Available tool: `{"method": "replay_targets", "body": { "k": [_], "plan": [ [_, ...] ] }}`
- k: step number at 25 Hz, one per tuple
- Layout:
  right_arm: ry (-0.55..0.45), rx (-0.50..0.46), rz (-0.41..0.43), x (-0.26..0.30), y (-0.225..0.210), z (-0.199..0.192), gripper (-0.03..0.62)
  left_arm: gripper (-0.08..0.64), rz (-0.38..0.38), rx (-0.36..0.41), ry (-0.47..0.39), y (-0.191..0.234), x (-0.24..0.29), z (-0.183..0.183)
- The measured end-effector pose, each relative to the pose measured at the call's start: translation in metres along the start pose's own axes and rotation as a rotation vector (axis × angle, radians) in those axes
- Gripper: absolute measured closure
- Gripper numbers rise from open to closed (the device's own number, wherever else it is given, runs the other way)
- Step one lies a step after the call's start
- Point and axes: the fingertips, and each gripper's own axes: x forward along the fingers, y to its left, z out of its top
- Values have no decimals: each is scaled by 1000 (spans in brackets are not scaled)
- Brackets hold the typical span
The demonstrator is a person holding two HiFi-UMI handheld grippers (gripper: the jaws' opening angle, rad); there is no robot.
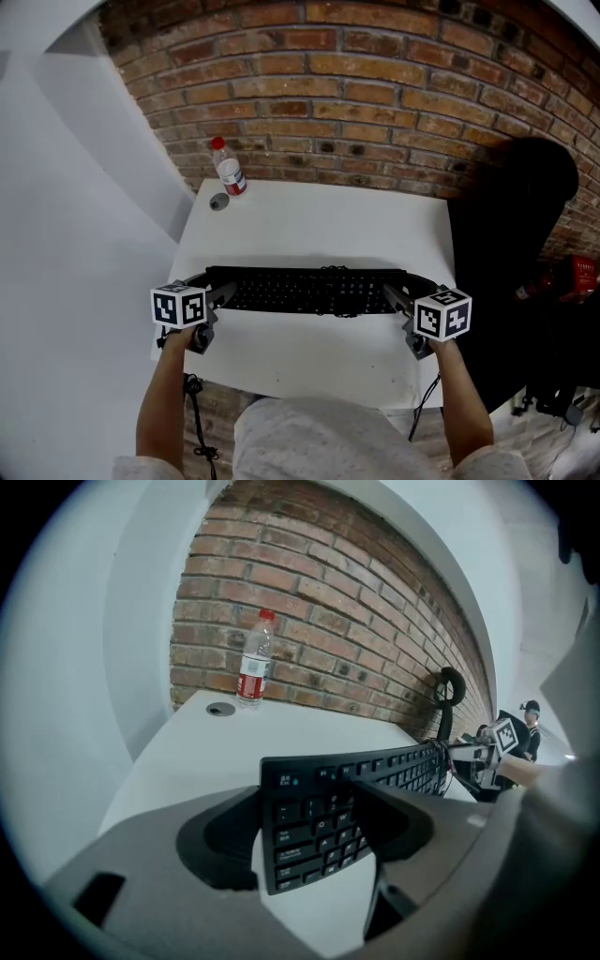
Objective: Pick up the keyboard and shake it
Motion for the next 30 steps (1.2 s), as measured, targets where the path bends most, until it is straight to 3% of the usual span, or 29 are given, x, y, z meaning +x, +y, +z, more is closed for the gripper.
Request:
{"method": "replay_targets", "body": {
  "k": [17, 30],
  "plan": [
    [-18, -252, -86, -23, 17, -8, 388, 242, 1, 104, 10, -13, -20, -9],
    [14, -238, -189, -38, 33, -23, 383, 239, -2, 177, 20, -16, -27, -9]
  ]
}}
